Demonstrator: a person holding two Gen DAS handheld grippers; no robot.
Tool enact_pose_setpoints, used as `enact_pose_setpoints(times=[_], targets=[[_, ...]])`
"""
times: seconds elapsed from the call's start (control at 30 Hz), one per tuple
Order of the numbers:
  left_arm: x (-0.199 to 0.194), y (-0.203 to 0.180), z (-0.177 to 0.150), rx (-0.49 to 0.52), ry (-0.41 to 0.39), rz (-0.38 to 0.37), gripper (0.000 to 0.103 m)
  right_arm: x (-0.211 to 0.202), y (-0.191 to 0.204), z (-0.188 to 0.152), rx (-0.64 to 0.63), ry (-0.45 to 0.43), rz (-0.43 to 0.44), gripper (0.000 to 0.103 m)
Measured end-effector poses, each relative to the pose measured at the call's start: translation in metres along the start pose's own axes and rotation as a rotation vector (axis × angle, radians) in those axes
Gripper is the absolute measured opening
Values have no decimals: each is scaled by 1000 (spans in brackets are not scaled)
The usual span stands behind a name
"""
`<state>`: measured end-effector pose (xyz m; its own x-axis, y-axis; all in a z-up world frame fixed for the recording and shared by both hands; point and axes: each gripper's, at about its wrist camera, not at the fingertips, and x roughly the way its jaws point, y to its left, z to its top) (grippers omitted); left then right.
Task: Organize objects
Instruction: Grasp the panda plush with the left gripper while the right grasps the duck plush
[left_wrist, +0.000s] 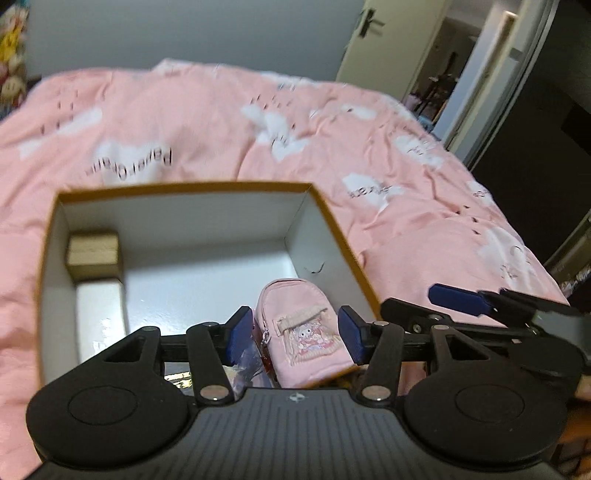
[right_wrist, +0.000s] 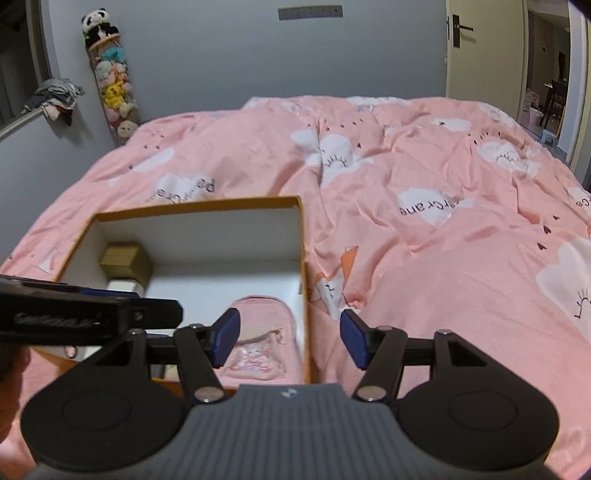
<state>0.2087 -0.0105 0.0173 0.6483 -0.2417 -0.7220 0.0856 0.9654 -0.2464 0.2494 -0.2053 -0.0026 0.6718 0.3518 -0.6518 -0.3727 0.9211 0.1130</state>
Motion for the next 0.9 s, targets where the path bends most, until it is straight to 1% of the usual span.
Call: enact_pose_setpoints(times=[0.07,0.2,0.33,0.5,0.57,0.67,0.77,0.9], targets=[[-14,-5,-5,24,-17,-7,61,-11,5,-3,-9,-13,12,62],[-31,-10,-19,53,-10,-16,61,-33,13,-14,-26,-22,38,63],[-32,-12,-40,91,29,7,59,-46,17,-29,-36,-2,56,63],[-30,-9,-70,85,84,10,58,-52,21,-56,-42,58,59,63],[-28,-7,-82,66,114,4,57,-53,22,-70,-45,91,56,63],[-21,4,-97,-3,154,-34,57,-48,23,-94,-41,159,51,62],[-13,11,-108,-58,196,-54,57,-42,23,-115,-31,224,57,61],[-8,14,-114,-74,216,-64,57,-35,22,-123,-23,256,61,58]])
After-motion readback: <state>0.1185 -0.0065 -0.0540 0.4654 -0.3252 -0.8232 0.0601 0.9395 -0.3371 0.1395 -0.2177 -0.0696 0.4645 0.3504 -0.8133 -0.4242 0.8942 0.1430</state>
